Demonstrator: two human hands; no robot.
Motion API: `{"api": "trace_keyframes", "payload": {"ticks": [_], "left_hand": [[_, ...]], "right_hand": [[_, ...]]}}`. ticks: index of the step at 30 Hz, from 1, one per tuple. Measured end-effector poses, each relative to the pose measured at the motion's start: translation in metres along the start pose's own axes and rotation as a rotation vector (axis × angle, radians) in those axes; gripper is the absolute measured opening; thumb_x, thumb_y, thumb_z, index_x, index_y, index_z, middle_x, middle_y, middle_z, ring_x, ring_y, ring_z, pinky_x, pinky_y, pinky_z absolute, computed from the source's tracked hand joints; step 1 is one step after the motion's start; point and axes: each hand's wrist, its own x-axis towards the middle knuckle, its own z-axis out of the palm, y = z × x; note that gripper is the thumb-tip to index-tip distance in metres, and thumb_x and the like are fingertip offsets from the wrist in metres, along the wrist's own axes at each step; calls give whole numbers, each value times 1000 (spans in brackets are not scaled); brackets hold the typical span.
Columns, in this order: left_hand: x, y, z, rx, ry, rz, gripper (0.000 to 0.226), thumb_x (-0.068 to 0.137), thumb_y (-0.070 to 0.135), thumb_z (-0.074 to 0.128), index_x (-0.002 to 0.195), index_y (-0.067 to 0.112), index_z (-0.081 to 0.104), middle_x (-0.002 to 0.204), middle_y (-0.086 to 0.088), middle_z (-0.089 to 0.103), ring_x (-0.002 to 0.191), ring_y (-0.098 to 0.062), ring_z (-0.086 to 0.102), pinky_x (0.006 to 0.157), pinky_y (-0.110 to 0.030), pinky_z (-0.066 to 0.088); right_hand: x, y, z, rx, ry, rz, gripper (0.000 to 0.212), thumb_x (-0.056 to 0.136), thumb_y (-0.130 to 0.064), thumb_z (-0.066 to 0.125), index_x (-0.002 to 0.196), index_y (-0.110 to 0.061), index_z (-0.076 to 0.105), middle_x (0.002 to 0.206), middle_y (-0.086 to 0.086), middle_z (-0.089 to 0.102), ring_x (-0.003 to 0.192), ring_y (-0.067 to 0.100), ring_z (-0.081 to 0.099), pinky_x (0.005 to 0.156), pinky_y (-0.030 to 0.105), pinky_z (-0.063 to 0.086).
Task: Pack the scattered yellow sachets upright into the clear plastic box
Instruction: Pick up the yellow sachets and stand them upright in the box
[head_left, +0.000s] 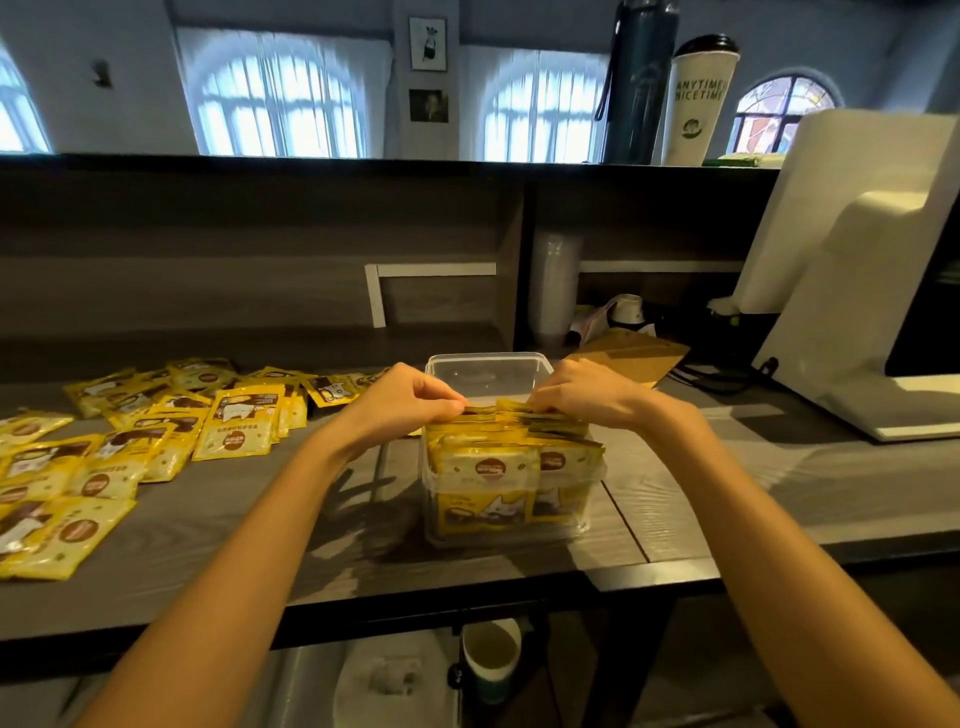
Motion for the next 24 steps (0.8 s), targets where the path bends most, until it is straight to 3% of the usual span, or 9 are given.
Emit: {"api": "trace_keyframes", "payload": {"ticks": [2,7,11,14,18,21,24], "left_hand": [[0,1,-2,11,-48,-17,22,89,17,57,108,11,68,89,12,62,86,2,56,68,-11,42],[4,6,-3,71,-115,-44,23,92,16,52,108,8,67,88,14,60,86,1,54,72,-11,40],[8,9,1,145,-68,1,23,94,17,48,106,9,67,89,8,61,84,-2,56,72,-16,45],[8,8,3,141,-22,26,24,94,17,48,109,10,65,94,5,60,83,0,54,71,-13,43],[5,4,4,94,-39,-6,23,94,19,48,107,13,66,88,11,60,86,-3,56,76,-15,44],[4,3,4,79,-49,-10,25,94,19,49,112,12,65,95,9,60,88,-1,54,77,-15,43],[3,3,4,64,-43,-4,27,95,23,46,106,10,67,99,-1,65,93,-9,58,83,-25,45]], "right_hand": [[-2,1,-1,45,-34,-41,36,95,-19,42,91,9,65,80,10,54,78,24,45,74,37,37],[-3,2,-1,242,-55,-34,31,95,-12,42,115,-5,65,112,4,61,99,11,51,78,18,40],[-1,5,1,338,57,-29,28,94,-9,45,110,-3,66,104,5,60,97,13,51,74,13,39],[-1,9,4,426,135,-32,24,92,-4,46,104,0,67,95,5,59,91,14,52,74,16,40],[-2,10,8,415,107,-36,26,93,-6,44,101,1,68,91,3,58,83,8,52,72,13,39],[-1,11,10,430,142,-3,27,92,-10,48,93,7,69,96,20,63,88,18,52,70,21,40],[2,9,11,422,160,17,33,90,-15,50,91,14,66,101,30,63,84,22,51,73,33,39]]}}
